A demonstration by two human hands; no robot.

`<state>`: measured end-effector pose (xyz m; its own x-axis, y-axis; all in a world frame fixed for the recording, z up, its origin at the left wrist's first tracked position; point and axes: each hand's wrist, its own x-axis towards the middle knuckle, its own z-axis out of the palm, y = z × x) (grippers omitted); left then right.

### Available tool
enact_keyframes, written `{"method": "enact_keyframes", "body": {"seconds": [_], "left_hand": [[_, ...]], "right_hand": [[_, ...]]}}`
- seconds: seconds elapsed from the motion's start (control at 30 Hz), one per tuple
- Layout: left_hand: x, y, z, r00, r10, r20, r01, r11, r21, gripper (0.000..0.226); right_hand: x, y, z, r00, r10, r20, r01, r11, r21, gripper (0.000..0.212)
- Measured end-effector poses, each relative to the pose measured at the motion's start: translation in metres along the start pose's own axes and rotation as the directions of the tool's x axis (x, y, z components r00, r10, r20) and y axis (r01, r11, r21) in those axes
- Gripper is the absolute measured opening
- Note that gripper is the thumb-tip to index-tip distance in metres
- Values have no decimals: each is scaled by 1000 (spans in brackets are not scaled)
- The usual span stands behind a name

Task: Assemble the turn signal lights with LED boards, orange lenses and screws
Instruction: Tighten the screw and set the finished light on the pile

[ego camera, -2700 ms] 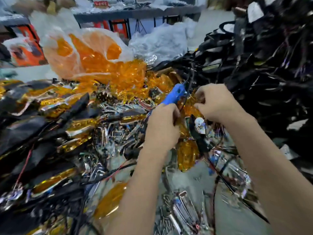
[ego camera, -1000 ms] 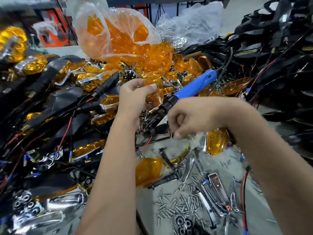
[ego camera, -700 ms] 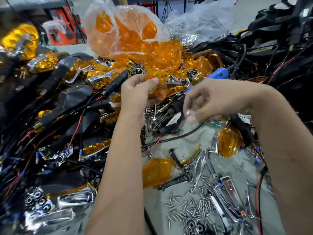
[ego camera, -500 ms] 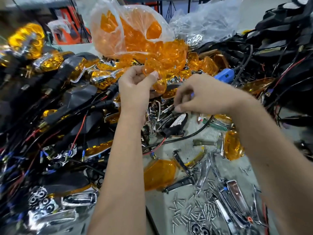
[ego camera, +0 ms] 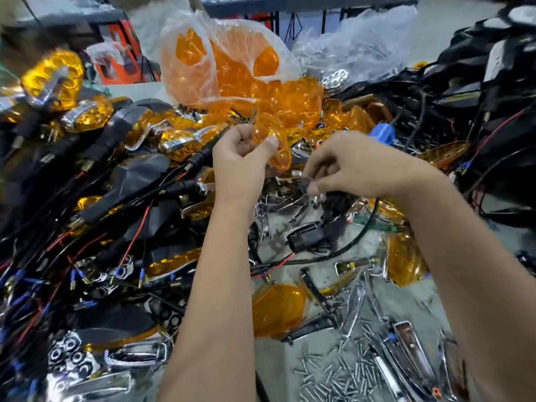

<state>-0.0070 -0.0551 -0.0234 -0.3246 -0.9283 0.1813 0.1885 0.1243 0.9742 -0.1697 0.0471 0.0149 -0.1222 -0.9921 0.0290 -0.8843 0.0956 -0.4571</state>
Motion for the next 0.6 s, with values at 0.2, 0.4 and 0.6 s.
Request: {"method": "enact_keyframes", "body": {"seconds": [0.2, 0.4, 0.6], "left_hand": [[-5, -2, 8, 996, -41, 82, 40, 999, 12, 26], [-11, -1, 12, 984, -89, 155, 92, 996, -8, 21], [-14, 0, 14, 989, -66, 133, 65, 998, 12, 13]], "right_hand": [[-10, 25, 4, 966, 49, -255, 180, 578, 796, 27], [-7, 24, 21, 964, 135, -229, 150, 431, 890, 18], [-7, 23, 27, 956, 167, -241, 128, 500, 856, 12]]}}
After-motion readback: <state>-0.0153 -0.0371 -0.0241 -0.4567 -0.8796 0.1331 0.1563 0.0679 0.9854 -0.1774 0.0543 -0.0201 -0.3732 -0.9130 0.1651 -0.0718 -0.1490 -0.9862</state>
